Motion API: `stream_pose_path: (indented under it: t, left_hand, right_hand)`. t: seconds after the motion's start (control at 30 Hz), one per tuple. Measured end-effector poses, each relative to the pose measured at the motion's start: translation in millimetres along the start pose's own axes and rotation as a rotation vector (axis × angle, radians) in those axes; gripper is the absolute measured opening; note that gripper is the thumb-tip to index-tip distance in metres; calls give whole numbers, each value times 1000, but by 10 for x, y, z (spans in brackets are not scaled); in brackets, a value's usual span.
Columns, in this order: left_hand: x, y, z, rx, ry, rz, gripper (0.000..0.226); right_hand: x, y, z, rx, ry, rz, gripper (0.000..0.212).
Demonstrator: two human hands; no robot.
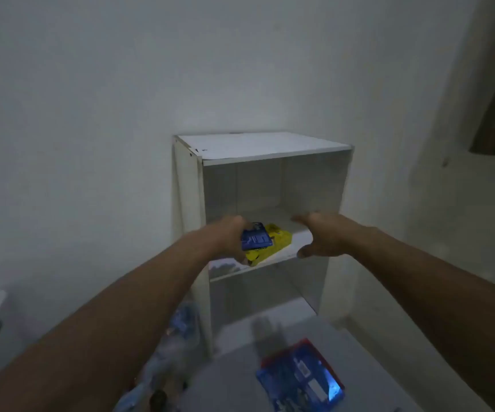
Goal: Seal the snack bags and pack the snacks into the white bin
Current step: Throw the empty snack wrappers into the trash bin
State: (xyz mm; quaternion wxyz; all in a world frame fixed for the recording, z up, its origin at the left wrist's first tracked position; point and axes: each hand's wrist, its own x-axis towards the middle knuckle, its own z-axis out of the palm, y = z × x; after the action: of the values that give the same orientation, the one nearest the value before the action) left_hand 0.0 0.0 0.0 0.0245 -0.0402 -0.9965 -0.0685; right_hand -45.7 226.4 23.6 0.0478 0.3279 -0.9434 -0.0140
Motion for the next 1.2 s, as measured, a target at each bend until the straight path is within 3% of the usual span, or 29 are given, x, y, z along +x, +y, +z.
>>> stream_pose_path:
  t: [0.2,0.33,0.5,0.63,0.77,0.9,0.93,1.1,1.2]
  left_hand:
    - [558,-302,482,-6,-8,-95,32]
    - [850,-450,718,57,1,-96,45]
    - [988,-494,833,80,-98,-157,67]
    - [1007,-517,935,145,-64,-130,59]
    - [962,-420,911,217,-18,-108,36]
    - [919,-303,836,258,44,-118,46]
    - [915,-284,811,247,54,-134,49]
    - [943,-243,772,145,55,-170,38]
    - [886,-297,783,126,60,-158,42]
  right_hand:
    - [587,153,480,49,-99,0,72]
    - [1030,252,835,10,-132,-24,71]
    - [1291,302,1153,-40,-241,-51,95]
    - [1228,393,1229,-220,-105,-71,101]
    - [1038,499,1348,-349,57,-123,71]
    - [852,521,1482,-377,407,-190,17]
    - [826,539,1494,-384,441,-201,13]
    - [869,522,1415,-227,147,-163,39]
    - [992,446,1400,-237,152,-179,41]
